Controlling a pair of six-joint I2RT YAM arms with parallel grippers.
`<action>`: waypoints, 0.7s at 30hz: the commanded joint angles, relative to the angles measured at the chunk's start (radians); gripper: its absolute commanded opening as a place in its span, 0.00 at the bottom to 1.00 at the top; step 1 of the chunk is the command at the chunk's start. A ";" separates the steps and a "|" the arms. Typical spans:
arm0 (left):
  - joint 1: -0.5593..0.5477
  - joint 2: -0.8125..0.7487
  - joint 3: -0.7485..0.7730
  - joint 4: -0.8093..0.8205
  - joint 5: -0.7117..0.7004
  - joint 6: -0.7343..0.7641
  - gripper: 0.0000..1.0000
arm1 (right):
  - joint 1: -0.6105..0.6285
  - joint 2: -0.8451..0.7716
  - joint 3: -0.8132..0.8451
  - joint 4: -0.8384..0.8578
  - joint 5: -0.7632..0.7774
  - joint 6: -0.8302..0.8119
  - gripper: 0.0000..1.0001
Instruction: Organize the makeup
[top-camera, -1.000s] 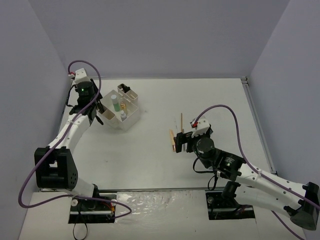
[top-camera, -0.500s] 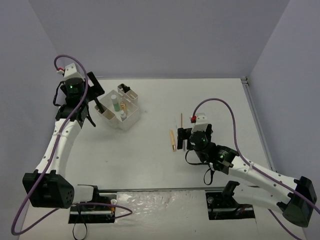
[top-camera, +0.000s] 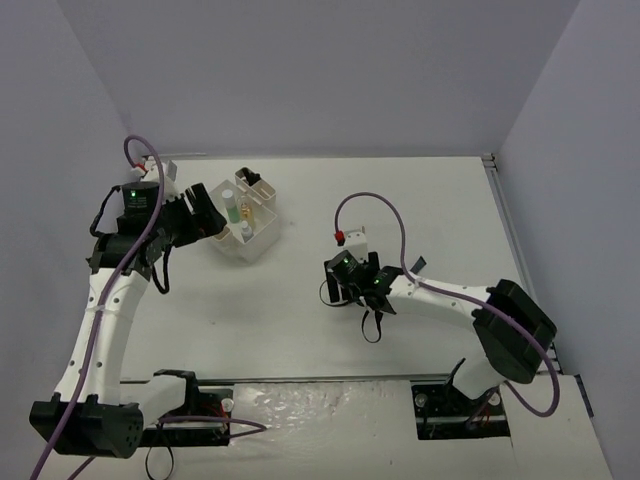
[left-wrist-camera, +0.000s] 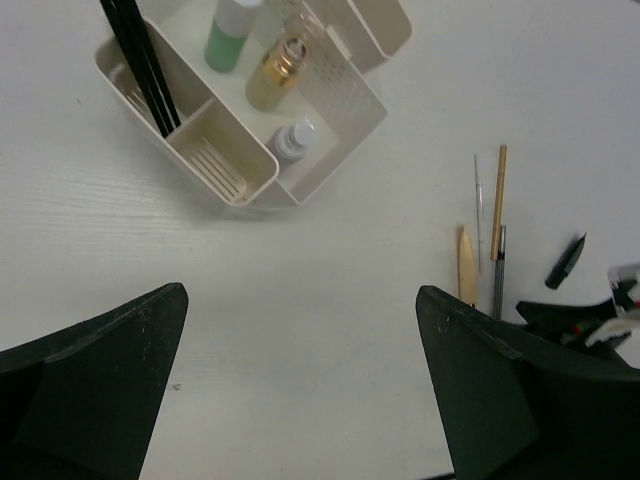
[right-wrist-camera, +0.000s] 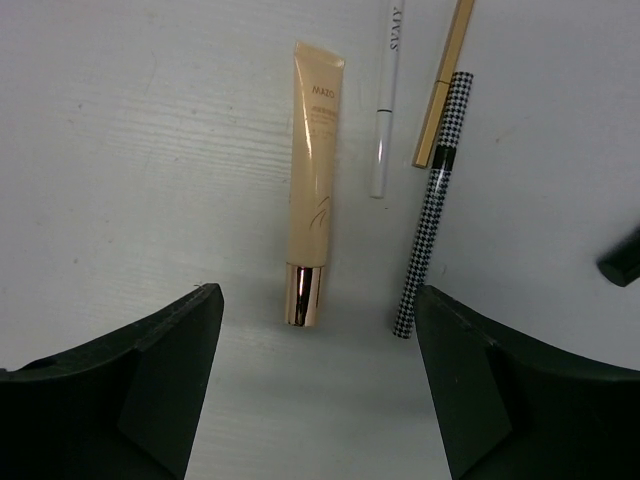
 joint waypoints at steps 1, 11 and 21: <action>-0.005 -0.032 -0.031 -0.070 0.153 0.010 0.97 | -0.023 0.088 0.053 0.031 -0.011 0.049 0.68; -0.053 -0.054 -0.103 -0.009 0.201 -0.053 0.97 | -0.026 0.193 0.036 0.110 -0.046 0.053 0.28; -0.254 0.001 -0.084 0.091 0.162 -0.157 0.97 | 0.124 -0.017 -0.019 0.288 -0.005 -0.117 0.00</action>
